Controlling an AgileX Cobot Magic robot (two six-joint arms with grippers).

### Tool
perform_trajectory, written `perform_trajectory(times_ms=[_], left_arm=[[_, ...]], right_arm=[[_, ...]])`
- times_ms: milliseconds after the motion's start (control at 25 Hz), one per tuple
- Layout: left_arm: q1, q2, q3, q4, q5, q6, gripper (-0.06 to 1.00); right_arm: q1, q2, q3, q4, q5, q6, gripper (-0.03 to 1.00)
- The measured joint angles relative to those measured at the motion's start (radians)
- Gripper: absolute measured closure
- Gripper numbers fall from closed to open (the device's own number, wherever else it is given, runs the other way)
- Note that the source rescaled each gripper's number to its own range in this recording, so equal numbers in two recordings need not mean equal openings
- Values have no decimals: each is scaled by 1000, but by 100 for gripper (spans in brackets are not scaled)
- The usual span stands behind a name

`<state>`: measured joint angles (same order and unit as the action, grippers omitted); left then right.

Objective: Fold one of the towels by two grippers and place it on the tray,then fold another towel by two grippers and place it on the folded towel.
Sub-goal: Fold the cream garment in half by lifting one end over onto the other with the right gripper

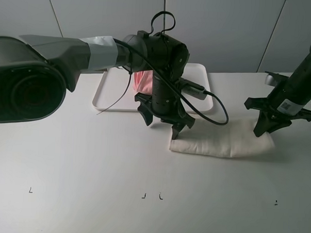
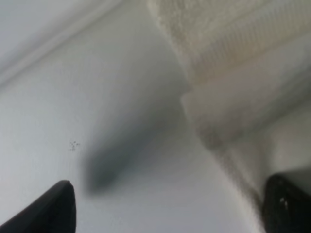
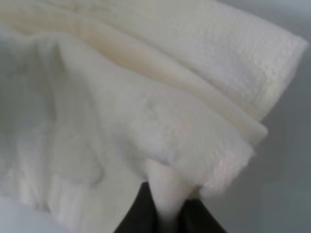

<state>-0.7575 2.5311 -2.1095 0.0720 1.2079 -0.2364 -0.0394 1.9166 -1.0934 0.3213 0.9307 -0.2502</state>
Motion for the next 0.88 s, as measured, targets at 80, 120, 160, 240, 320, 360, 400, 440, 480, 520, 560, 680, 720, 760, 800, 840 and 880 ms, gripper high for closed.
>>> perform_trajectory(times_ms=[80, 120, 160, 240, 320, 360, 400, 440, 480, 520, 560, 680, 720, 760, 800, 840, 880], left_arm=[[0, 0, 0, 0, 0, 0, -4], [0, 0, 0, 0, 0, 0, -4], [0, 0, 0, 0, 0, 0, -4], [0, 0, 0, 0, 0, 0, -4], [0, 0, 0, 0, 0, 2, -4], [0, 0, 0, 0, 0, 2, -4], [0, 0, 0, 0, 0, 8, -4], [0, 0, 0, 2, 0, 13, -4], [0, 0, 0, 2, 0, 16, -4], [0, 0, 0, 2, 0, 18, -4], [0, 0, -1, 2, 0, 20, -4], [0, 0, -1, 0, 0, 18, -4], [0, 0, -1, 0, 0, 16, -4], [0, 0, -1, 0, 0, 16, -4], [0, 0, -1, -2, 0, 16, -4], [0, 0, -1, -4, 0, 16, -4], [2, 0, -1, -9, 0, 18, -4]], right_arm=[[0, -20, 0, 27, 6, -2, 93], [0, -29, 0, 41, 8, -4, 93], [0, -36, 0, 60, 13, -4, 93], [0, -46, 1, 99, 27, -15, 93], [0, -49, 1, 161, 48, -47, 93], [0, -49, 1, 192, 58, -61, 93], [0, -49, 1, 227, 68, -81, 93], [0, -49, 1, 265, 76, -100, 93], [0, -49, 1, 295, 83, -113, 93], [0, -49, 1, 327, 87, -120, 93], [0, -49, 1, 355, 92, -130, 93], [8, -49, 1, 402, 103, -152, 93], [13, -49, 4, 417, 103, -160, 93], [18, -50, 10, 431, 103, -170, 93], [21, -50, 25, 452, 96, -182, 93], [24, -50, 44, 478, 85, -196, 93], [28, -50, 64, 507, 66, -219, 93]])
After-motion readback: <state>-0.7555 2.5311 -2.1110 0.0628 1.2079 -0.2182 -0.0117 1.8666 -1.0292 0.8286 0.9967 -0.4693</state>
